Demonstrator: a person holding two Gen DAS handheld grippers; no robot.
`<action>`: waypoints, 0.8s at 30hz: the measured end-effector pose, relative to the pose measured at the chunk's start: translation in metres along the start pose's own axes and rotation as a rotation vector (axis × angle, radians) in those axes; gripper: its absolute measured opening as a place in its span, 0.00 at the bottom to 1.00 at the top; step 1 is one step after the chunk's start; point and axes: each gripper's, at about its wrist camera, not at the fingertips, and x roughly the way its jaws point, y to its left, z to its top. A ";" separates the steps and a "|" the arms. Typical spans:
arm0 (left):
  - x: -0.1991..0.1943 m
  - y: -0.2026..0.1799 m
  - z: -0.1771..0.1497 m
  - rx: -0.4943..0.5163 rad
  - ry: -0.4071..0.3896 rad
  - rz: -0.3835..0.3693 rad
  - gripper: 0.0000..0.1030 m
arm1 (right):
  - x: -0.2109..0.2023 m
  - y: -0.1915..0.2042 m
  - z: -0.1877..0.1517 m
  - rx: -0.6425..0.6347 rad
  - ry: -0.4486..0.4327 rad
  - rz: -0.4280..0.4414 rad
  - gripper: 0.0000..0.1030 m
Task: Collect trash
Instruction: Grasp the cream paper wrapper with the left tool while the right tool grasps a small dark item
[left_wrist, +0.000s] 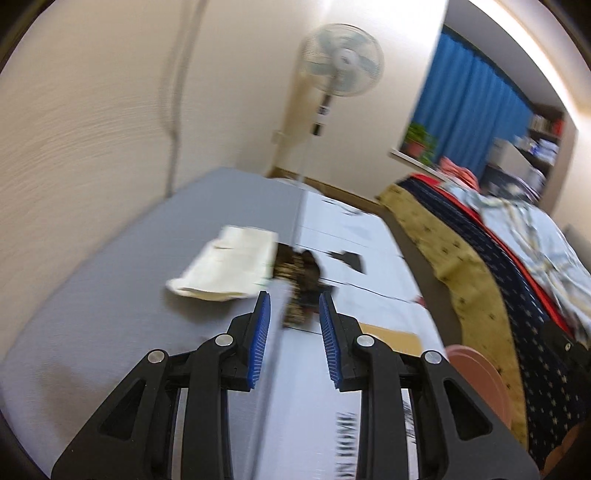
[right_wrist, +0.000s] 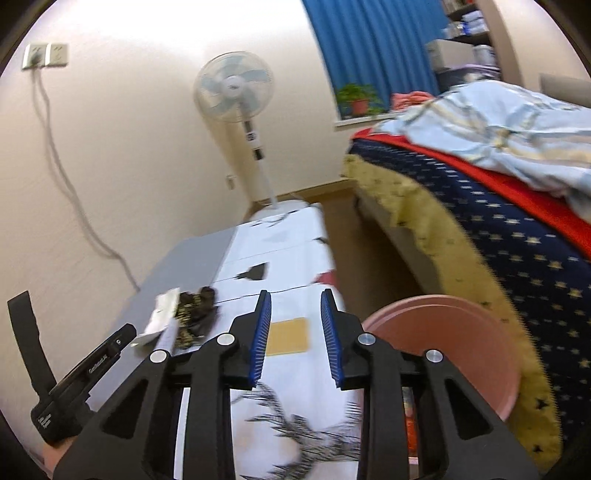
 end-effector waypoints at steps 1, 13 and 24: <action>0.001 0.008 0.002 -0.017 -0.003 0.017 0.27 | 0.006 0.005 0.001 -0.006 0.005 0.013 0.27; 0.026 0.065 0.009 -0.246 0.019 0.082 0.44 | 0.101 0.064 -0.012 0.001 0.142 0.179 0.30; 0.055 0.093 0.007 -0.414 0.074 0.042 0.47 | 0.187 0.088 -0.029 0.011 0.299 0.230 0.40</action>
